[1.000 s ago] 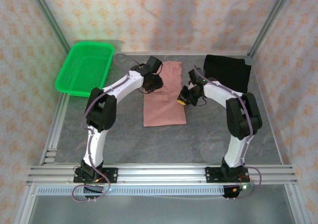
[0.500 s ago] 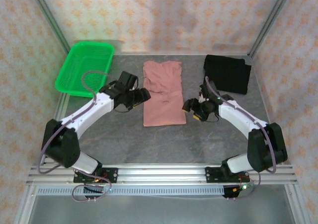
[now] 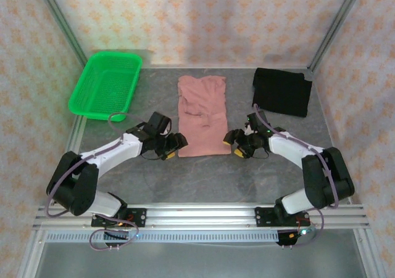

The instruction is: Fold and stack the t-shirts

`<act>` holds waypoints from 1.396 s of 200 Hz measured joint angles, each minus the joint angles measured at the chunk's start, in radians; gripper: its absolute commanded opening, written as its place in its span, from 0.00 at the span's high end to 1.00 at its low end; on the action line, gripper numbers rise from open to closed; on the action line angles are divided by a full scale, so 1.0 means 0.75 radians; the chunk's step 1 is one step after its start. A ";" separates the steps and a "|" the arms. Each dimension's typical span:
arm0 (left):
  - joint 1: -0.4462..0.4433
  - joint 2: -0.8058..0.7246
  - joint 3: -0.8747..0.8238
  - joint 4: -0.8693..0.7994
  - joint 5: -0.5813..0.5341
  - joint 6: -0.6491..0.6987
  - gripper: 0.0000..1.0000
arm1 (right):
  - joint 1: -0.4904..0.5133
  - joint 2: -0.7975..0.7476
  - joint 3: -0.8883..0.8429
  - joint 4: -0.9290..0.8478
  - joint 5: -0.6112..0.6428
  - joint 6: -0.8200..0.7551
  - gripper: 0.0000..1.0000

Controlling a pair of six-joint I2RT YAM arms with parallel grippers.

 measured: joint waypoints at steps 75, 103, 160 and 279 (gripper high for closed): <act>-0.030 0.111 -0.048 0.071 -0.002 -0.061 0.38 | 0.000 0.040 -0.027 0.090 -0.039 0.048 0.36; -0.038 0.150 -0.049 0.127 -0.004 -0.091 0.40 | 0.000 0.072 -0.027 0.103 -0.047 0.056 0.38; -0.047 0.225 -0.022 0.142 -0.006 -0.120 0.53 | 0.003 0.112 -0.033 0.148 -0.051 0.085 0.50; -0.057 0.311 0.069 0.092 -0.045 -0.058 0.98 | 0.038 0.150 -0.017 0.087 -0.010 0.079 1.00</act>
